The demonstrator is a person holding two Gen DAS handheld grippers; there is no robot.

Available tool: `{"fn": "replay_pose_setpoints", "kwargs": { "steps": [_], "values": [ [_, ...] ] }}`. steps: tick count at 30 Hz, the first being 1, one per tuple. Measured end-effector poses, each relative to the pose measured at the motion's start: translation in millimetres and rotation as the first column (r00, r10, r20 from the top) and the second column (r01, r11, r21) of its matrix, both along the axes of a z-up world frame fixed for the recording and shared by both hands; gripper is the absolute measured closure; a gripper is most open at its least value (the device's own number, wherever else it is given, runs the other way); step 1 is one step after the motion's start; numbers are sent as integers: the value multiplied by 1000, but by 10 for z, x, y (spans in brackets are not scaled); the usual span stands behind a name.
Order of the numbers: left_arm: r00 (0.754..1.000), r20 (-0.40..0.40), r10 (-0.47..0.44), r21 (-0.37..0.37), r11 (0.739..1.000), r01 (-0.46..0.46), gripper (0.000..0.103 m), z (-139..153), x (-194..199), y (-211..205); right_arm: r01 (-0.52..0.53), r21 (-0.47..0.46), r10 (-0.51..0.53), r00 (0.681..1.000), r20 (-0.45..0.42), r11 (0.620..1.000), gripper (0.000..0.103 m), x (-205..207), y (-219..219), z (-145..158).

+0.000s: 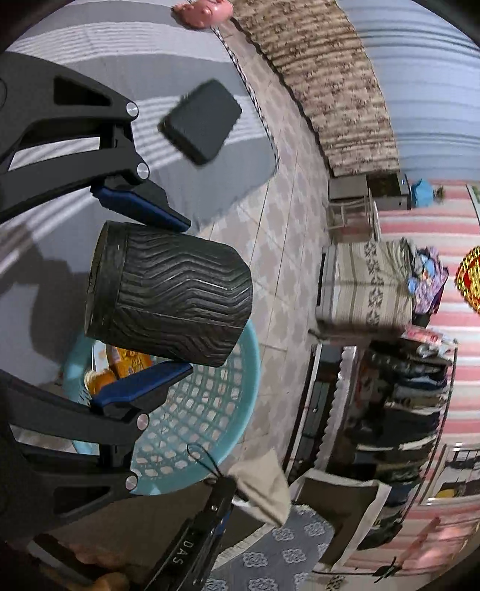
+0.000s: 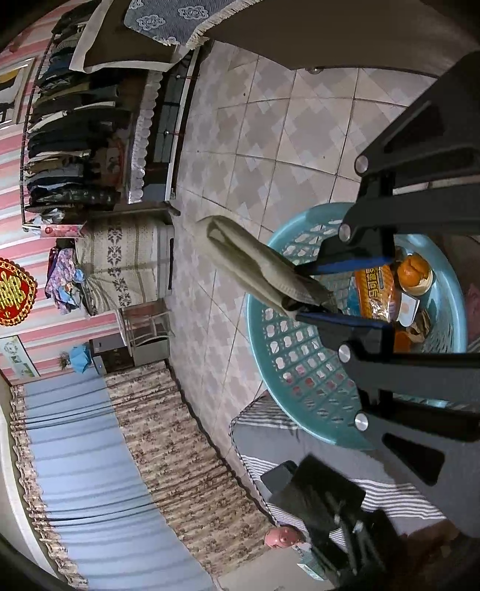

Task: Collect trash
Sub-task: 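Open the left tool to drop the black pot into the basket, then open the right tool to drop the khaki bag into the basket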

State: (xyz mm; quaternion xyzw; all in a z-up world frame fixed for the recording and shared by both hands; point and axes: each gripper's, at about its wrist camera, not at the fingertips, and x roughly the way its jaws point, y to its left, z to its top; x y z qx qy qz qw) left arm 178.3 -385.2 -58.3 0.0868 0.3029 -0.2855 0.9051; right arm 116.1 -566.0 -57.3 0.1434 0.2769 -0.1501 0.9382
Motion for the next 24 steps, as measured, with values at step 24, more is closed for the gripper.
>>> {"fn": "replay_pose_setpoints", "kwargs": {
  "steps": [24],
  "values": [
    [997, 69, 43, -23, 999, -42, 9, 116, 260, -127, -27, 2, 27, 998, -61, 1000, 82, 213, 157, -152]
  ]
}}
